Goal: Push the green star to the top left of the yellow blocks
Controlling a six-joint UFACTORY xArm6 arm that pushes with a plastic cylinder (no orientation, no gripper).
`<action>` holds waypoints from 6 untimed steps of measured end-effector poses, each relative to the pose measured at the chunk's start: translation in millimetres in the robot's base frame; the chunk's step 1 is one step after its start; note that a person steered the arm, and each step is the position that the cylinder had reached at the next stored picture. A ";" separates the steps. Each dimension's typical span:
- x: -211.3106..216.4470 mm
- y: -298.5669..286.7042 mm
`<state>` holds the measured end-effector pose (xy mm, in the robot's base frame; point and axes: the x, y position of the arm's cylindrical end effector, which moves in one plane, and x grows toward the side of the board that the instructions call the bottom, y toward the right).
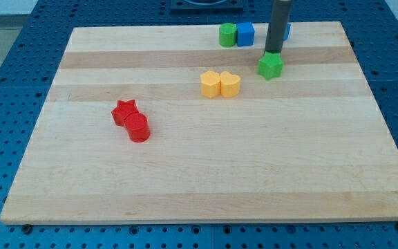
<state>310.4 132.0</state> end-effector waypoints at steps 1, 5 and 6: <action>15.9 6.0; 32.7 -23.2; -10.0 -94.2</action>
